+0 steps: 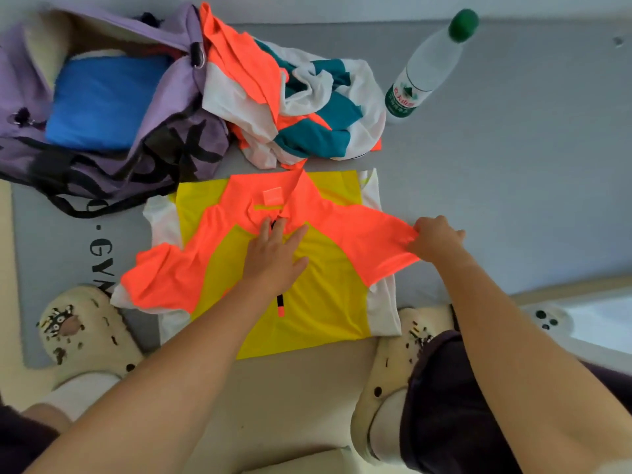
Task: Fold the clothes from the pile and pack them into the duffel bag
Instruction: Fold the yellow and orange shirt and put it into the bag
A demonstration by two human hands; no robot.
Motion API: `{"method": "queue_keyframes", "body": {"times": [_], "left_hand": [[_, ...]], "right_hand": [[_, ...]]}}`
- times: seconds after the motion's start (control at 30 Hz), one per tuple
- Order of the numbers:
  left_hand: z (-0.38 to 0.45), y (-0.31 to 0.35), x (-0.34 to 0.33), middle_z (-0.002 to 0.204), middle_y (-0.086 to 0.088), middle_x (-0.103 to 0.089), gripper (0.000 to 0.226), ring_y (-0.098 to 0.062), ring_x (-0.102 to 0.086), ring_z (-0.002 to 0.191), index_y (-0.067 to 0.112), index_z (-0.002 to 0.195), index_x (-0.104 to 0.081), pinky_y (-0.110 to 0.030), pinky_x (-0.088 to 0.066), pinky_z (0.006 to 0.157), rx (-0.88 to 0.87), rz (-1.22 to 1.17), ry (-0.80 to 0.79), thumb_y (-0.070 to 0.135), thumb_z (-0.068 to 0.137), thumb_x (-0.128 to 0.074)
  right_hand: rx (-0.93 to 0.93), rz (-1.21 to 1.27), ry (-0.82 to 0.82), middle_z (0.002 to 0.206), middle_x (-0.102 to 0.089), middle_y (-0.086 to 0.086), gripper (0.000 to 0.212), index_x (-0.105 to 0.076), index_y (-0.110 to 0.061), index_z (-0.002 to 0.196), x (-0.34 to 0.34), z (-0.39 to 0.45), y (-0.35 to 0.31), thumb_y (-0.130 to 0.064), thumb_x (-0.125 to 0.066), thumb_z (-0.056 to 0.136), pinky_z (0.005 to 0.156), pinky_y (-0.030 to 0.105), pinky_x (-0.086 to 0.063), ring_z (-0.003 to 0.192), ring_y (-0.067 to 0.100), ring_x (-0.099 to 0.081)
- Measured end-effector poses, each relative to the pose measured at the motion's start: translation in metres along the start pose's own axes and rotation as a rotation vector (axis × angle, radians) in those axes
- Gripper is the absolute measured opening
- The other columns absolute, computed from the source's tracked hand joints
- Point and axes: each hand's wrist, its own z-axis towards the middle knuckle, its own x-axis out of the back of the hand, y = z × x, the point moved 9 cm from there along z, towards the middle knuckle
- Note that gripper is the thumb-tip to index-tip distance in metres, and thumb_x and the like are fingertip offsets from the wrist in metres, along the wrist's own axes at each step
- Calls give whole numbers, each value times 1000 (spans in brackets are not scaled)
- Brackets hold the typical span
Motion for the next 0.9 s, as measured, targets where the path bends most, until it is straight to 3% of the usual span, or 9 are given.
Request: {"method": "queue_keyframes", "body": {"times": [0.1, 0.2, 0.3, 0.4, 0.47, 0.57, 0.63, 0.7, 0.9], "left_hand": [[0, 1, -2, 164, -3, -7, 69, -32, 1, 150, 40, 154, -16, -47, -26, 114, 2, -5, -46, 56, 95, -47], [1, 2, 1, 163, -3, -9, 67, -30, 1, 150, 37, 153, -23, -45, -22, 116, 13, -44, -75, 55, 94, -49], [3, 2, 13, 157, -11, -28, 61, -32, -15, 147, 27, 148, -41, -42, -22, 117, 41, -142, -42, 51, 93, -54], [-5, 8, 36, 130, -14, -55, 41, -32, -40, 128, 15, 124, -66, -38, -30, 108, 13, -254, 174, 40, 92, -62], [-15, 13, 36, 117, -8, -58, 27, -27, -45, 119, 14, 110, -70, -34, -32, 102, 31, -413, 208, 33, 92, -63], [-26, 20, 13, 102, 0, -64, 20, -20, -57, 104, 18, 100, -69, -32, -43, 88, 206, -848, 11, 34, 95, -58], [-30, 30, -7, 115, 2, -66, 26, -17, -59, 109, 21, 112, -68, -35, -45, 93, 299, -1090, -153, 37, 97, -54], [-30, 45, -18, 130, 6, -55, 35, -11, -51, 117, 26, 131, -58, -30, -40, 95, 251, -1135, -264, 37, 99, -52], [-9, 46, -41, 149, -6, -30, 60, -23, -34, 138, 28, 150, -36, -31, -30, 112, 149, -693, -253, 36, 95, -59]], "right_hand": [[49, -41, 72, 118, -48, 13, 28, -67, -12, 110, 16, -3, 3, -17, -54, 86, 97, 41, -35, 113, 33, -47], [257, 65, 209, 112, -59, 18, 25, -70, -4, 103, 43, -17, -26, -17, -62, 83, 88, 36, -40, 108, 37, -52], [404, 185, 155, 102, -64, 18, 17, -64, -2, 95, 50, -33, -56, -14, -61, 85, 71, 29, -34, 101, 34, -57], [496, -24, 188, 103, -64, 11, 13, -62, -9, 96, 48, -45, -78, -14, -55, 86, 80, 32, -34, 105, 31, -56], [577, -89, 208, 101, -63, 12, 10, -61, -10, 92, 43, -50, -88, -10, -54, 84, 76, 30, -31, 101, 31, -55], [608, 79, 102, 84, -53, 9, 23, -41, -18, 71, 30, -50, -89, -2, -52, 83, 68, 28, -26, 83, 25, -46], [575, 212, 64, 68, -38, 0, 39, -28, -22, 62, 26, -48, -81, 2, -52, 81, 62, 28, -22, 77, 22, -38], [517, 341, 53, 62, -34, -2, 41, -28, -22, 60, 25, -44, -67, 3, -55, 79, 58, 30, -18, 73, 22, -37], [275, 521, 21, 74, -54, 2, 8, -64, -13, 84, 20, -24, 1, -15, -72, 82, 59, 27, -34, 71, 20, -49]]}}
